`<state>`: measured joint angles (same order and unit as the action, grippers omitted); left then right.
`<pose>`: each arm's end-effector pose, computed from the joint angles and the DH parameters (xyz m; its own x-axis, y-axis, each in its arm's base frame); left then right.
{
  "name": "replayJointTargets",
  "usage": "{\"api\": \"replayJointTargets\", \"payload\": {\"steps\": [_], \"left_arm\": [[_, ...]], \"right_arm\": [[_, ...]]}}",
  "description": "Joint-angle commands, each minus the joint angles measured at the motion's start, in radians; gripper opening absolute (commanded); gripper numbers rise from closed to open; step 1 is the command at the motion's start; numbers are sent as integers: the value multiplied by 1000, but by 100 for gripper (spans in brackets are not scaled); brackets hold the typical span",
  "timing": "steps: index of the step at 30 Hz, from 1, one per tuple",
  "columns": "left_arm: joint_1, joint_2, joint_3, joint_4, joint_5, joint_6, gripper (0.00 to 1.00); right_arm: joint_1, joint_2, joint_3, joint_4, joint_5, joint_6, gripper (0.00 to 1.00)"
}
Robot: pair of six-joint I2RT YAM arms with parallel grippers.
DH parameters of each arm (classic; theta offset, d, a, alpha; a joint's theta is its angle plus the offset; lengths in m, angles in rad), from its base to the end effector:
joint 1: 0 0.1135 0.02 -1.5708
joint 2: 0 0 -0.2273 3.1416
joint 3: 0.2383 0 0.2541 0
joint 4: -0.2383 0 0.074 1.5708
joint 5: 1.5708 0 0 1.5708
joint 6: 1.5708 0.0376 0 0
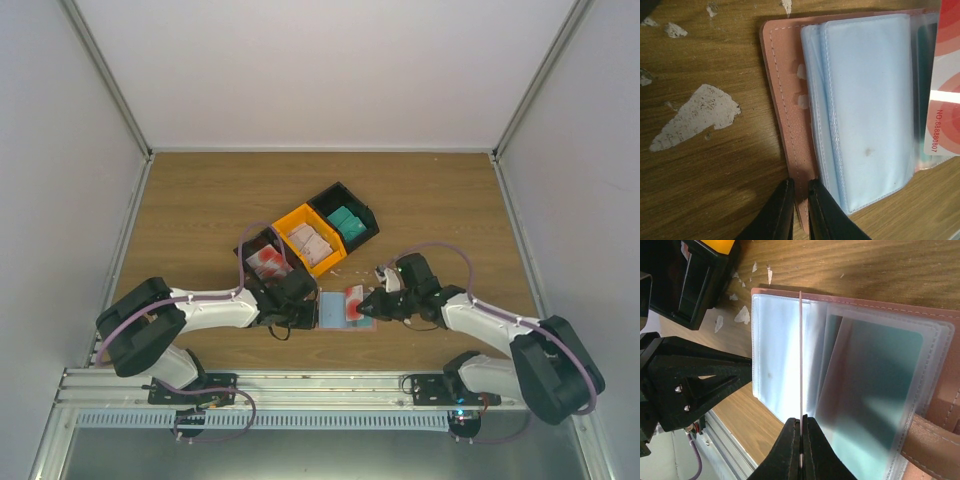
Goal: Put the credit cards into the card holder
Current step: Insert the credit card into the card holder.
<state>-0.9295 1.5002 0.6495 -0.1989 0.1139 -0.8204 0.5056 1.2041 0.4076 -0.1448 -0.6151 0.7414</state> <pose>0.1565 -0.2168 0.0976 -0.9609 0.0723 -0.2675 0.1865 0.8827 -0.4314 0.1782 0.1234 0.1065 -0.9894 0.0827 -0.1192 -0.0334 0.6700 0.7416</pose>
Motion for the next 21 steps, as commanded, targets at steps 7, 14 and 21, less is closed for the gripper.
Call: {"api": "replayJointTargets", "payload": {"steps": [7, 14, 21], "left_arm": [[-6, 20, 9, -12, -30, 10, 13], [-6, 23, 15, -6, -21, 13, 12], [-8, 28, 12, 0, -14, 12, 12]], "right_arm": [[1, 89, -5, 70, -65, 14, 1], [1, 147, -3, 91, -79, 23, 0], [1, 176, -33, 140, -83, 76, 0]]}}
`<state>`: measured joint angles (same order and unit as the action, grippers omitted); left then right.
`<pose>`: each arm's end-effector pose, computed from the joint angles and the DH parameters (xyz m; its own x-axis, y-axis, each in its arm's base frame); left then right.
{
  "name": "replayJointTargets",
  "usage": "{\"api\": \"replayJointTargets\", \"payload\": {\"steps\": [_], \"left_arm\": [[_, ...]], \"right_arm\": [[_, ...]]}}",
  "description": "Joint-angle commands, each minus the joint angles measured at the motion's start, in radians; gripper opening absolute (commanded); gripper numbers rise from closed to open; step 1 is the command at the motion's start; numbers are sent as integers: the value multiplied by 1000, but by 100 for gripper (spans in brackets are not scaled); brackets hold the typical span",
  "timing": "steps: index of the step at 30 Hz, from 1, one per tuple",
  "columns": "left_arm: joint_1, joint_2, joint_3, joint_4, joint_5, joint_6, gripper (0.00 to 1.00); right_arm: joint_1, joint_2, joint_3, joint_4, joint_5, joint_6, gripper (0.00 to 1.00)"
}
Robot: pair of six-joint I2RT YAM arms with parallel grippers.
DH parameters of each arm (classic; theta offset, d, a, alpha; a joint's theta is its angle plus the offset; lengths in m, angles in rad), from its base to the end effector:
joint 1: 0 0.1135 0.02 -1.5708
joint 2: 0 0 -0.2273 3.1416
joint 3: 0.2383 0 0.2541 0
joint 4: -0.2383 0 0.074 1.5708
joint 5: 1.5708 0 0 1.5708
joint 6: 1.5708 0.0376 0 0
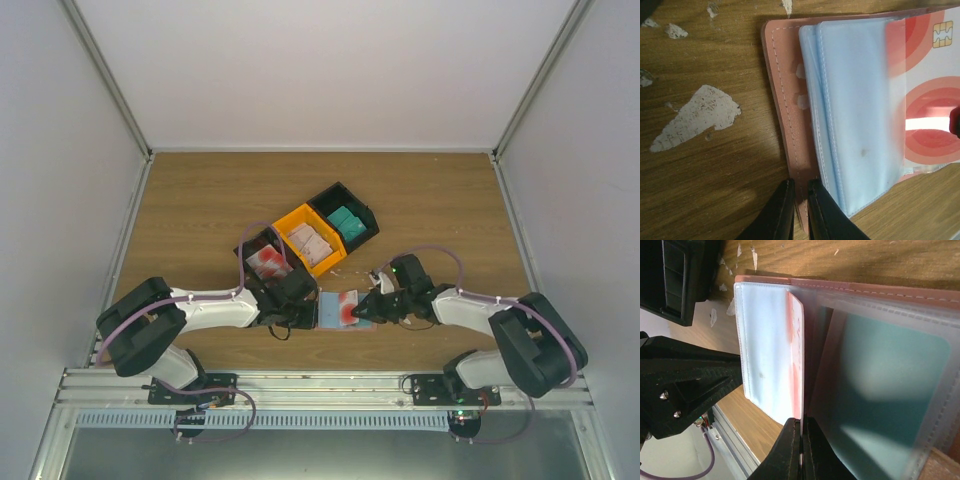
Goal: Put the credit cards into the card holder
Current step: Insert the credit card into the card holder.
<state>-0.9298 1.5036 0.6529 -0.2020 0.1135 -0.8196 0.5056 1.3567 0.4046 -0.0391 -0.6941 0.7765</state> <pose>0.1567 -0.2172 0.0975 -0.9611 0.0739 -0.2661 0.1867 0.8837 -0.4291 0.1809 0.1277 0.0832 -0.9979 0.0633 -0.0156 0.0288 0.6426 0.7656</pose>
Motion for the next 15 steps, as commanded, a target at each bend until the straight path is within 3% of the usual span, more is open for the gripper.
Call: {"api": "replayJointTargets", "payload": {"steps": [1, 15], "left_arm": [[-7, 25, 7, 4, -13, 12, 12], [-13, 35, -2, 32, 16, 22, 12]], "right_arm": [[1, 30, -34, 36, -9, 48, 0], [30, 108, -32, 182, -82, 95, 2]]}}
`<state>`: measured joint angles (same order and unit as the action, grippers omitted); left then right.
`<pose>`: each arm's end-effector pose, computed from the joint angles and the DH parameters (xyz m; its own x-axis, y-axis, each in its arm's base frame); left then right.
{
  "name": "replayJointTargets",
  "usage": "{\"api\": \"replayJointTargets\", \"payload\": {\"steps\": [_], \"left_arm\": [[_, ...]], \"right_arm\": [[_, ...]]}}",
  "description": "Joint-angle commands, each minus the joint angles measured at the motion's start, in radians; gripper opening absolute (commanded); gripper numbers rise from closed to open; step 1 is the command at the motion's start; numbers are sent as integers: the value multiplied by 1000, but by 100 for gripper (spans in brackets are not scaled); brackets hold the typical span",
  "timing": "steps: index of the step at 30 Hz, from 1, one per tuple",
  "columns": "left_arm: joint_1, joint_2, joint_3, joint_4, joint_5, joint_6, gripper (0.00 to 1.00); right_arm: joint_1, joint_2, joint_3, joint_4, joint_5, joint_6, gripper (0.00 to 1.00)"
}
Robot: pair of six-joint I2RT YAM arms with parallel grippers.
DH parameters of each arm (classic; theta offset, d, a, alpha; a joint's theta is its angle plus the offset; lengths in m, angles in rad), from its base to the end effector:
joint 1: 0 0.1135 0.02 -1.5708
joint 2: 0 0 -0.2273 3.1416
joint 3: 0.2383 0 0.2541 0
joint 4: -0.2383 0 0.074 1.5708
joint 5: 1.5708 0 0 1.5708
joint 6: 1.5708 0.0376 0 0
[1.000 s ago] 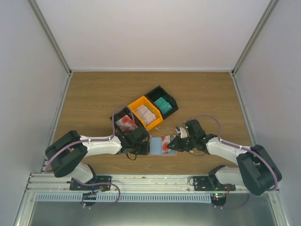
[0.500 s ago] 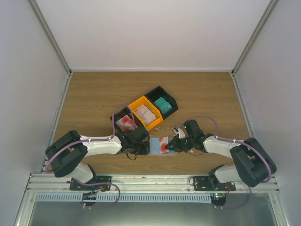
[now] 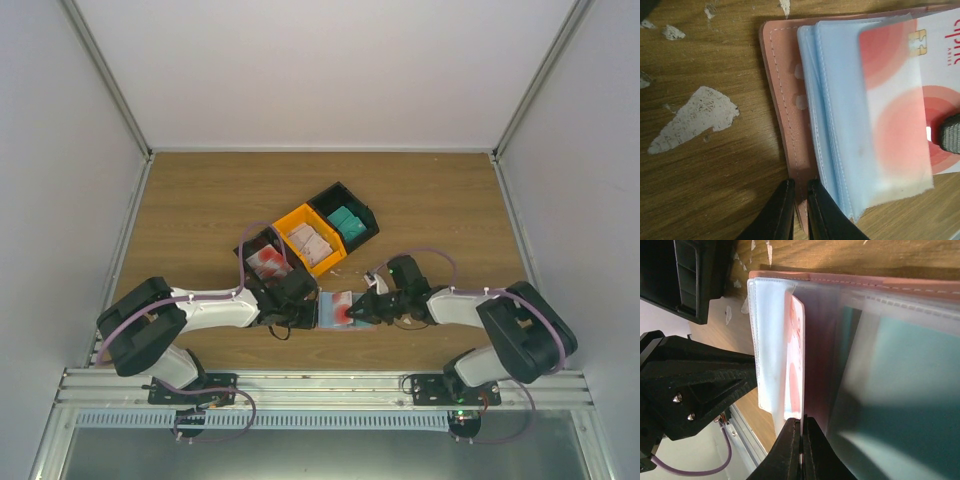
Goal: Put the credit cards into the card holder
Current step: Insert the credit card into the card holder.
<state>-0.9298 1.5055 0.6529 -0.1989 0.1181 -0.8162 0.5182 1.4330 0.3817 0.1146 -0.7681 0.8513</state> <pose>0.1568 -0.2175 0.0972 -0.9610 0.0782 -0.2654 0.1909 0.8816 -0.4316 0.1810 0.1333 0.0727 -0.9981 0.0536 0.0306 0.0560 0.5775 0.8145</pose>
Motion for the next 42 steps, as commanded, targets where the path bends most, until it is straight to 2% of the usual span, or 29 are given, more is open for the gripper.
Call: {"api": "replayJointTargets", "payload": {"steps": [1, 10, 16, 26, 42], "left_arm": [[-14, 34, -2, 30, 12, 20, 12], [-17, 29, -14, 34, 13, 22, 11], [-17, 24, -18, 33, 10, 20, 11], [-17, 27, -17, 31, 8, 26, 11], [-17, 45, -9, 42, 29, 53, 10]], "right_arm": [[20, 37, -8, 31, -7, 22, 2], [40, 52, 4, 63, 13, 57, 8], [54, 31, 23, 0, 58, 29, 22], [62, -42, 50, -144, 162, -19, 38], [154, 85, 207, -222, 241, -91, 33]]}}
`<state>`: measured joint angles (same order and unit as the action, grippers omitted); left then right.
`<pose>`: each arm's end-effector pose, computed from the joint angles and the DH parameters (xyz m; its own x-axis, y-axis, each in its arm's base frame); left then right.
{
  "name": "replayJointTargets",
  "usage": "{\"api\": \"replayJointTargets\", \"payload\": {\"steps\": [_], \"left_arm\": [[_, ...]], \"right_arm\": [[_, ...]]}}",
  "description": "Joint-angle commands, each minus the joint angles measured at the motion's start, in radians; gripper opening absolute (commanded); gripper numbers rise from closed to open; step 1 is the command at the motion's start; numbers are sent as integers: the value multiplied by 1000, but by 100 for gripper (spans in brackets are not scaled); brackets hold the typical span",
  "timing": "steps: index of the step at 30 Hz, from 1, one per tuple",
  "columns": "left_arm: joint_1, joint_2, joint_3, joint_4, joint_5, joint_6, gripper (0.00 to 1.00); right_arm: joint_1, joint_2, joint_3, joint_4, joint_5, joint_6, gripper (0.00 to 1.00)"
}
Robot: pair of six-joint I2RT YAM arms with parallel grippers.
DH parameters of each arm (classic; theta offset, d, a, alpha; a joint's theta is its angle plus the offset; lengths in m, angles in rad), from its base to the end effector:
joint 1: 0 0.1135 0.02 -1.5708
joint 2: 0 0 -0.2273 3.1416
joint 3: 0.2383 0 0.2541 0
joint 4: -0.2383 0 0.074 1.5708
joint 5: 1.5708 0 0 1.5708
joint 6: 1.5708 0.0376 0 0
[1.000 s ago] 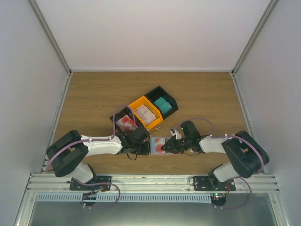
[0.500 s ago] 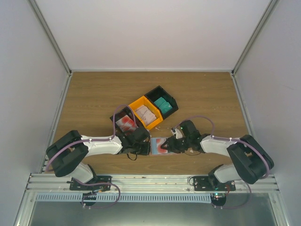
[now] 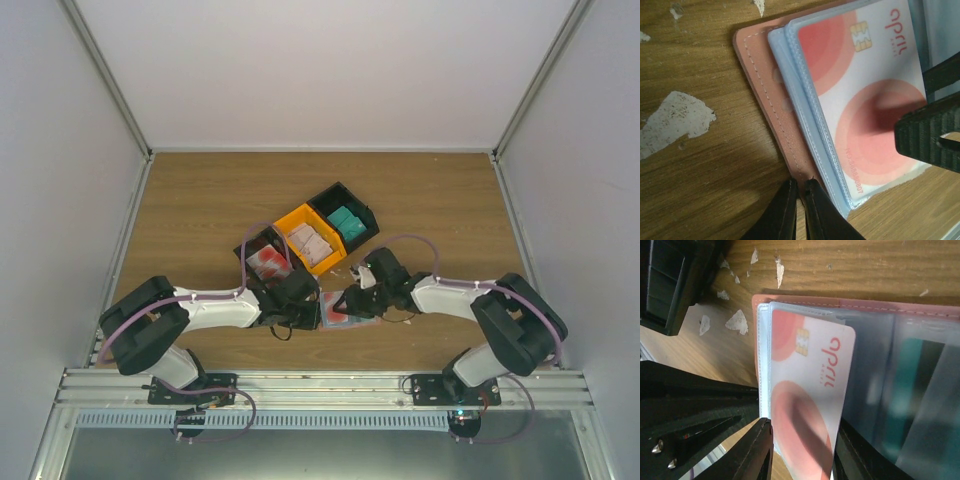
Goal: Put the credit cards into the card holder
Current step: Insert the credit card into the card holder.
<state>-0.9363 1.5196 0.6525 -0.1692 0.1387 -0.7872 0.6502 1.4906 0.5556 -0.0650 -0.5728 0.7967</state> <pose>0.1562 -0.2210 0.0953 -0.9546 0.1135 -0.2753 0.2311 0.8653 -0.4448 0.1896 0.1698 0.0882 -0.9987 -0.0045 -0.0516 -0.0396 0.7079 0.7052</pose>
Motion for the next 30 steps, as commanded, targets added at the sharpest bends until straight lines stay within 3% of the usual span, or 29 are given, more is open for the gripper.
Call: {"api": "replayJointTargets", "payload": {"steps": [1, 7, 13, 16, 19, 25, 30], "left_arm": [[-12, 31, -7, 11, 7, 25, 10], [-11, 27, -3, -2, -1, 28, 10], [-12, 0, 8, -29, -34, 22, 12], [-11, -25, 2, -43, -81, 0, 12], [-11, -63, -6, -35, -90, -2, 14], [-10, -148, -16, 33, -53, 6, 18], [-9, -167, -24, 125, -4, -15, 28]], "right_arm": [[27, 27, 38, -51, 55, -40, 33], [32, -5, 64, -132, 119, -61, 38], [32, -82, 56, -172, 154, -75, 61], [32, -116, 48, -180, 169, -63, 63], [32, -136, 48, -196, 194, -61, 58], [34, -118, 75, -254, 243, -119, 35], [40, -74, 101, -291, 287, -176, 31]]}}
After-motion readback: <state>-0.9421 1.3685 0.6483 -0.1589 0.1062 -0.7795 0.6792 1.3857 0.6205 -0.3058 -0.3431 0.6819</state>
